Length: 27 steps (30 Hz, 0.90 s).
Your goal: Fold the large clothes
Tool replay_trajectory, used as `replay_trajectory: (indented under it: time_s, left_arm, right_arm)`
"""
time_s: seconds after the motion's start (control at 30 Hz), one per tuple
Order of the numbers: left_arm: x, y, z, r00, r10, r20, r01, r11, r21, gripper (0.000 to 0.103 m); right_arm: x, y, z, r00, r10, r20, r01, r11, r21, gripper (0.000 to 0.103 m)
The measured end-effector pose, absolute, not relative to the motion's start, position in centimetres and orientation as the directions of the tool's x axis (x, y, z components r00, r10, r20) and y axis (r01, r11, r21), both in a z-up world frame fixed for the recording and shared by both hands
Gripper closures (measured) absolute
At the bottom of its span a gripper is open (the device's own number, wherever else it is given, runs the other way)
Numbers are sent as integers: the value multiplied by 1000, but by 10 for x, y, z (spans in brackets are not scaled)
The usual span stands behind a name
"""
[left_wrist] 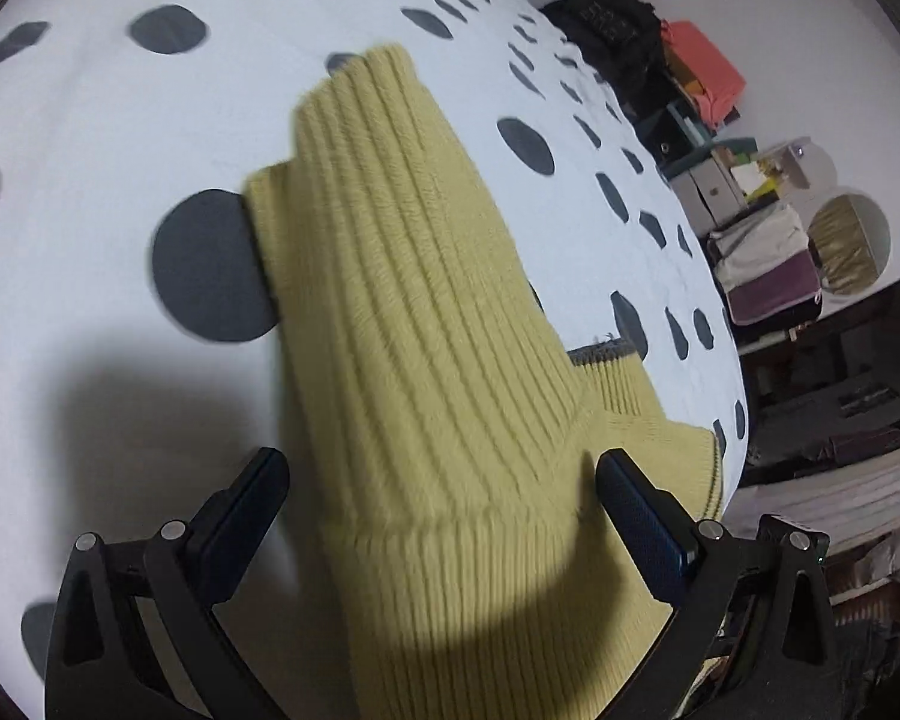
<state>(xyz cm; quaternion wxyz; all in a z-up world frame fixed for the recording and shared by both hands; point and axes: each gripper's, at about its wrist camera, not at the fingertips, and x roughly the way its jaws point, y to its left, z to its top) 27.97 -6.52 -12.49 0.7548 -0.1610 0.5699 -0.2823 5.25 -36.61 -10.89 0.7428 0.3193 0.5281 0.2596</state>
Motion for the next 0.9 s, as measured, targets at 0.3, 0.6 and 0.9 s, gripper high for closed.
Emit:
replay_trajectory:
  time_s: [0.3, 0.6, 0.9]
  left_arm:
    - [288, -79, -117, 208, -589, -781, 306, 797, -520, 66]
    - [278, -9, -37, 370, -581, -725, 248, 814, -525, 70]
    - [319, 95, -53, 366, -382, -849, 62, 920, -387, 67]
  right_arm:
    - [69, -348, -114, 364, 767, -528, -34, 578, 815, 51]
    - [91, -313, -75, 375, 838, -396, -126, 470, 874, 55]
    - [148, -213, -116, 246, 866, -436, -139, 477, 868, 56]
